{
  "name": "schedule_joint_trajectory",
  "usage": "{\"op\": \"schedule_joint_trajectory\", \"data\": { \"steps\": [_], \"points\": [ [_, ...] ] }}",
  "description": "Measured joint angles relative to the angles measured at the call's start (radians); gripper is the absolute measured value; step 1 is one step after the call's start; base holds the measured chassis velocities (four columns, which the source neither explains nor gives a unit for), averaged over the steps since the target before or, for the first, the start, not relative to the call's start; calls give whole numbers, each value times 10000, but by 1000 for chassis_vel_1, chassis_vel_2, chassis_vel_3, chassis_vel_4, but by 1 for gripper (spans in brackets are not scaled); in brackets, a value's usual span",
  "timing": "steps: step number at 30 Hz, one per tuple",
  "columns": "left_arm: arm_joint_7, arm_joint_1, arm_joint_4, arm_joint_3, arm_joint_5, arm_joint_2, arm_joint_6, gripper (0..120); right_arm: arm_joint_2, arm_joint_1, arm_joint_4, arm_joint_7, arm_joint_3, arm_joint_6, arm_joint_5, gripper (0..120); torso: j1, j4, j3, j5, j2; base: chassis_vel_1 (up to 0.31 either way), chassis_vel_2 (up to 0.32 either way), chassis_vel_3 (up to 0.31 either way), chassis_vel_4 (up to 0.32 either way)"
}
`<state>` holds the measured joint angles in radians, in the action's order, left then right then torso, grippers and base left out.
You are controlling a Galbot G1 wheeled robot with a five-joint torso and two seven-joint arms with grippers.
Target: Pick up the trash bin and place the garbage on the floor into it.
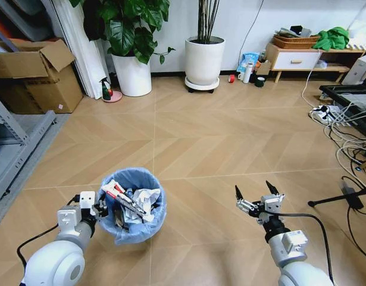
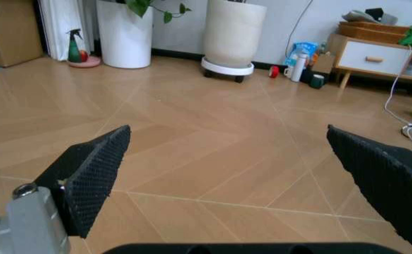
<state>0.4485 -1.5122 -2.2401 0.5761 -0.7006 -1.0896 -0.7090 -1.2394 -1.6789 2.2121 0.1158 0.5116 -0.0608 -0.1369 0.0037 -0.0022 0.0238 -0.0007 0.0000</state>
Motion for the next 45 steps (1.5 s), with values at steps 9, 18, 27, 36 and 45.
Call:
{"op": "schedule_joint_trajectory", "data": {
  "steps": [9,18,27,36,45],
  "points": [
    [2016,878,1136,-406,-2531,116,-252,0,-151,-134,1,3,52,150,42,100,3,-2,3,2,0,0,0,0,0],
    [2580,1396,2250,-138,-3142,29,-182,0,-180,-155,-14,3,25,287,76,100,3,0,2,0,0,0,0,0,0],
    [2563,1388,2556,-74,-3235,-189,-33,0,-206,-191,-49,2,60,395,103,100,2,-1,2,2,0,0,0,0,0],
    [2543,1481,2703,-119,-3269,-269,84,0,-231,-188,-54,6,34,407,147,100,2,-1,2,-1,0,0,0,0,0],
    [2431,1509,2834,-271,-3224,-396,194,0,-233,-155,-72,12,12,394,163,100,2,-1,1,0,0,0,0,0,0]
  ]
}}
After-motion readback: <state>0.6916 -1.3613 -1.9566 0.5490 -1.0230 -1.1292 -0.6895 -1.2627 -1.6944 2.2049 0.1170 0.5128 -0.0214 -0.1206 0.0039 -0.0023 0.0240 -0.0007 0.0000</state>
